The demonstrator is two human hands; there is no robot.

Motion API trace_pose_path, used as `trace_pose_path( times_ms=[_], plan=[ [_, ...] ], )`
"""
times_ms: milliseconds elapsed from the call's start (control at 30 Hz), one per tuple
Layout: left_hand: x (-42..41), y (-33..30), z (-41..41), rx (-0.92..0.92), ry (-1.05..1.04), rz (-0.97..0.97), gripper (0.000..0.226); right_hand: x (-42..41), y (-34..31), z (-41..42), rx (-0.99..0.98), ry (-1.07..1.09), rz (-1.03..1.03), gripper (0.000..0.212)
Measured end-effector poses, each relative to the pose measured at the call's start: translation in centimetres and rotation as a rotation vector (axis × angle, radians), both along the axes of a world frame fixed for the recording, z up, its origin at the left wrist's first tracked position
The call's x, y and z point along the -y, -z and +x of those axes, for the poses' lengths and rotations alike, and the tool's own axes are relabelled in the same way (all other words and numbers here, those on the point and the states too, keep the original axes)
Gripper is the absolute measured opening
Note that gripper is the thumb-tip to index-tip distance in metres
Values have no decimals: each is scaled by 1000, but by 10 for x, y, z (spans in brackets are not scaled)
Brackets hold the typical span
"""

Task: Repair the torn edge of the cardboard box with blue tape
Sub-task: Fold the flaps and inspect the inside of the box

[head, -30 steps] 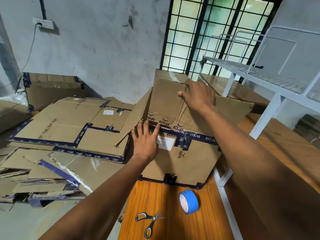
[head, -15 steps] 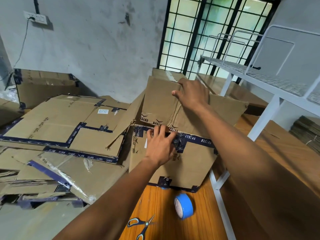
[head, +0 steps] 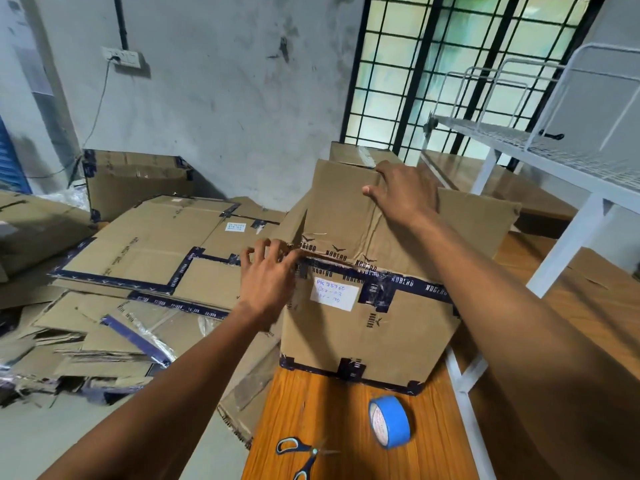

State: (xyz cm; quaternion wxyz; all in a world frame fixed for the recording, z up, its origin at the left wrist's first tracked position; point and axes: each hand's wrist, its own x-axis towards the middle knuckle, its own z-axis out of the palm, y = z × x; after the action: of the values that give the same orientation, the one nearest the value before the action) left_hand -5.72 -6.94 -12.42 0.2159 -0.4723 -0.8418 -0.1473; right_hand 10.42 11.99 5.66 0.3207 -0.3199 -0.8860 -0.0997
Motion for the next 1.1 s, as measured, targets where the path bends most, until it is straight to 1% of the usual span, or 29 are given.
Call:
trace_pose_path(
  times_ms=[100, 167, 233, 300, 400, 433, 533, 633, 700, 800, 900, 1000, 1067, 1100],
  plan=[
    [6, 1, -3, 0, 5, -42, 69, 0, 11, -2, 19, -1, 93, 55],
    [8, 4, 1, 15, 7, -45, 69, 0, 22, 0, 61, 14, 150, 67],
    [9, 8, 7, 33, 1, -18, 66, 0, 37, 6, 107, 19, 149, 71],
    [11, 14, 10, 53, 1, 9, 68, 1, 55, 14, 155, 16, 75, 65],
    [15, 23, 13, 78, 9, 15, 81, 4, 90, 23, 213, 17, -95, 44],
    [16, 25, 15, 87, 12, 16, 84, 6, 102, 26, 236, 23, -150, 40],
    [17, 29, 20, 90, 34, 18, 87, 18, 134, 35, 291, 40, -270, 44],
    [19, 32, 25, 87, 59, -23, 82, 27, 157, 45, 289, 58, -254, 42],
    [20, 38, 30, 90, 66, -45, 75, 29, 167, 51, 204, 78, -217, 37],
    [22, 50, 39, 116, 97, -80, 68, 40, 180, 66, 7, 88, -155, 35],
    [23, 71, 53, 142, 171, -118, 60, 59, 205, 91, -74, 101, -102, 37],
    [21, 99, 72, 201, 232, -180, 60, 74, 247, 118, -34, 146, -115, 40],
    [20, 118, 86, 229, 252, -248, 63, 82, 280, 134, 77, 190, -248, 37],
    [19, 128, 93, 244, 262, -280, 64, 87, 295, 141, 134, 234, -342, 40]
  ],
)
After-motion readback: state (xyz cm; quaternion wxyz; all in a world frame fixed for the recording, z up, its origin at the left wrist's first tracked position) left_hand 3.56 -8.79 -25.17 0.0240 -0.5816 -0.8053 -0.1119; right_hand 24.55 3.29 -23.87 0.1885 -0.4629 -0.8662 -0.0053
